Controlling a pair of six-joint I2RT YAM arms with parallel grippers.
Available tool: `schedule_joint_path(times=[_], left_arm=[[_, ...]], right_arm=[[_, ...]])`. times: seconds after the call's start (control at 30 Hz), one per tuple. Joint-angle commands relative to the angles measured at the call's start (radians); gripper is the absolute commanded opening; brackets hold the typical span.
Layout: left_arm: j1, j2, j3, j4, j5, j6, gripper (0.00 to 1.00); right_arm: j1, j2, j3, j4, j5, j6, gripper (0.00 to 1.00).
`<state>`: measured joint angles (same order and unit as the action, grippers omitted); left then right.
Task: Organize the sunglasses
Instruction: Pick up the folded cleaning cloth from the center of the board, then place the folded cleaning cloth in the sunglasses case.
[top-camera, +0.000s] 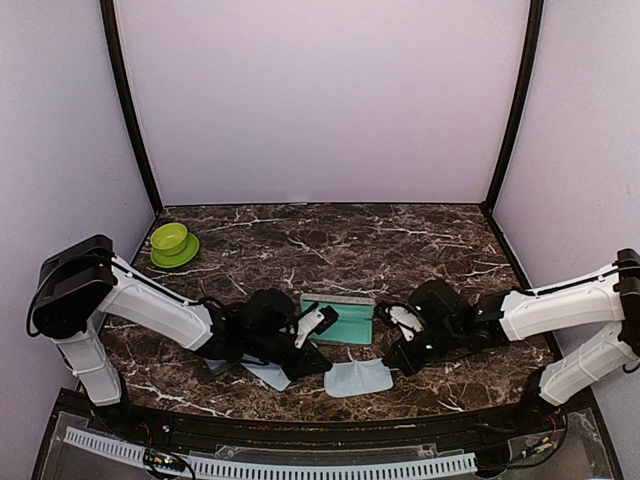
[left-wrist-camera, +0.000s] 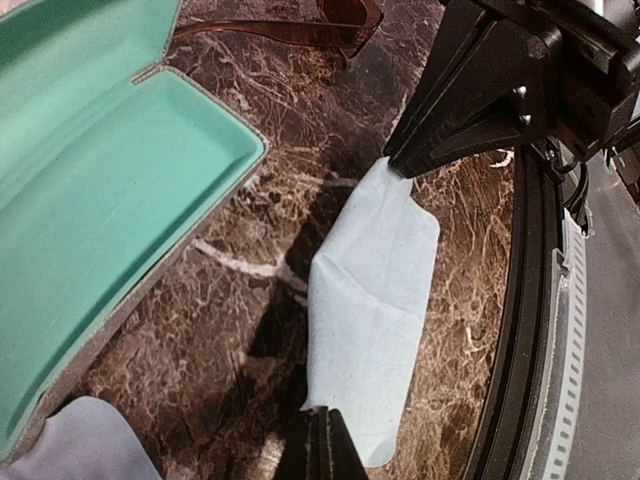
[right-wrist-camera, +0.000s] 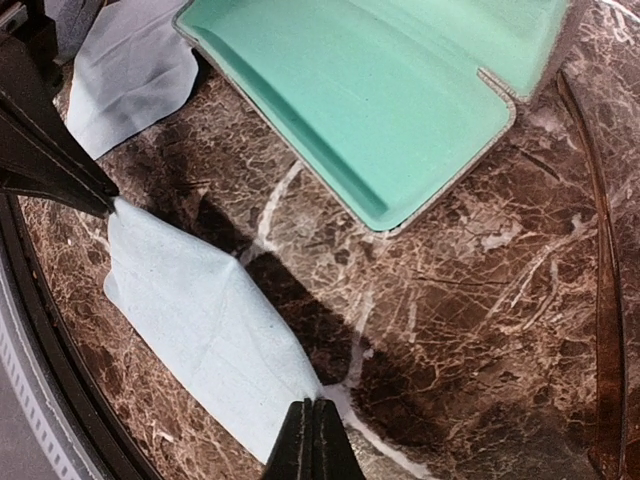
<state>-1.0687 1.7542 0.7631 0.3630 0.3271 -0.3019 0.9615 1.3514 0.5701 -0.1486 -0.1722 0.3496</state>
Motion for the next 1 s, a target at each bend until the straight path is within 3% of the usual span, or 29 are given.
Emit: schedule_joint_path(times=[0.0, 0.67, 0.97], left_arm=[[0.016, -0.066, 0.009, -0.037, -0.025, 0.033, 0.0], [0.155, -0.208, 0.078, -0.26, -0.042, 0.198, 0.0], [0.216, -0.198, 0.118, -0.289, -0.065, 0.245, 0.0]], right_arm=[[0.006, -0.003, 0.029, 0.04, 0.035, 0.01, 0.0], [0.006, 0.089, 0.198, 0.084, 0.127, 0.015, 0.0], [0.006, 0.148, 0.268, 0.079, 0.189, 0.02, 0.0]])
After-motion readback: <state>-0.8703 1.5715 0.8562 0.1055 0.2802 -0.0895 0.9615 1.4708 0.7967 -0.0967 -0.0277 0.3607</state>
